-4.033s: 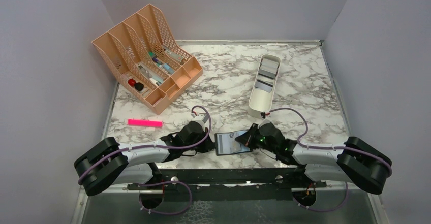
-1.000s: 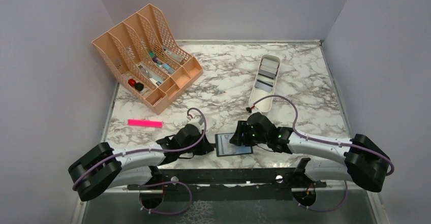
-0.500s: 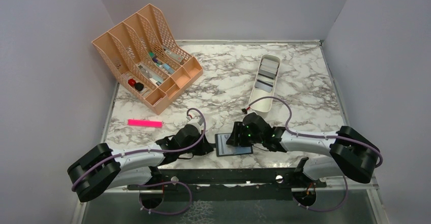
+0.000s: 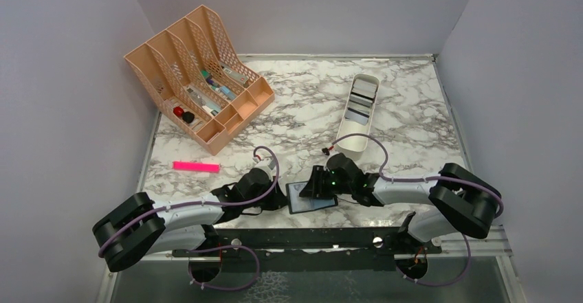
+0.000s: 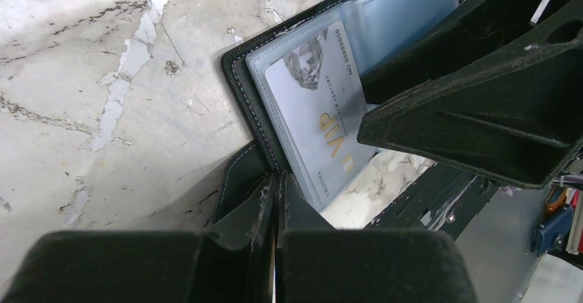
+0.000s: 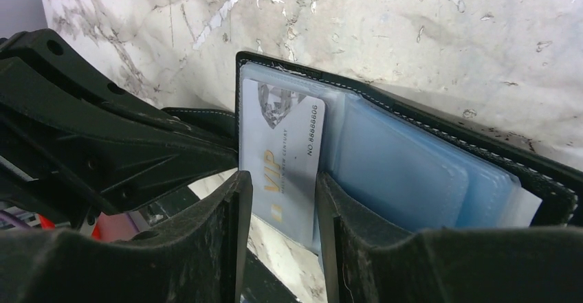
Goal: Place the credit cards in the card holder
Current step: Insert the credit card into the card holder, then pick up the credit card from the storage box.
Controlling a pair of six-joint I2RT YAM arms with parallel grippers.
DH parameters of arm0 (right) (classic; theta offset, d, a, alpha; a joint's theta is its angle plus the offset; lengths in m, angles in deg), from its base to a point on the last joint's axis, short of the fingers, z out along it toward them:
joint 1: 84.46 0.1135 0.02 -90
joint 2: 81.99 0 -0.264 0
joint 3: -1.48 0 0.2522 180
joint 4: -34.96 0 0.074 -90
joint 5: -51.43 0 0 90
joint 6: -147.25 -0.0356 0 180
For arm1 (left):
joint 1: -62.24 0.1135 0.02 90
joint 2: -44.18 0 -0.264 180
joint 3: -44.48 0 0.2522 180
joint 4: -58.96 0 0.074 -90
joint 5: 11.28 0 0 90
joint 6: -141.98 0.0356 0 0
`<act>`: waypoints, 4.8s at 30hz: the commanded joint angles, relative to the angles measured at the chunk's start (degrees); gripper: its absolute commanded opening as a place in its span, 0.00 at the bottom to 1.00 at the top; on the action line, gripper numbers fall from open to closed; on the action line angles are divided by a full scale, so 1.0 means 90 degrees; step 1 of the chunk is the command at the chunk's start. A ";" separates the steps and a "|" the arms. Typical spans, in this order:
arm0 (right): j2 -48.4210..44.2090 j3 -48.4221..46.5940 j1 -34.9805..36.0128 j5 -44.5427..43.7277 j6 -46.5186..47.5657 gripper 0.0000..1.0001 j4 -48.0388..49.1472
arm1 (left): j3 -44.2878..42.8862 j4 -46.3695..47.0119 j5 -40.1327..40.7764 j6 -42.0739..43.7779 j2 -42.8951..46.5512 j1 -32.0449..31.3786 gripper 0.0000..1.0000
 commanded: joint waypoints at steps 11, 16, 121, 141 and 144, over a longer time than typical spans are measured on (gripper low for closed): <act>0.0077 0.0206 0.0199 0.0114 -0.0526 0.38 0.1080 | -0.0356 -0.0462 0.0415 0.0125 -0.0039 -0.0008 0.01; -0.0232 0.0124 0.0226 -0.0221 -0.0394 0.42 0.0592 | -0.0573 -0.0808 0.0568 0.0132 0.0029 0.0014 0.01; 0.3701 -0.5532 -0.4686 -0.1232 1.1459 0.36 -0.1211 | -0.2706 -0.4351 0.2005 0.2307 0.2745 0.0042 0.99; 0.3369 -0.5624 -0.4691 -0.1407 1.1375 0.34 -0.1169 | -0.2690 -0.4348 0.1946 0.2301 0.2774 0.0038 0.99; 0.3365 -0.5649 -0.4686 -0.1357 1.1331 0.34 -0.1185 | -0.2689 -0.4342 0.1947 0.2291 0.2779 0.0047 0.99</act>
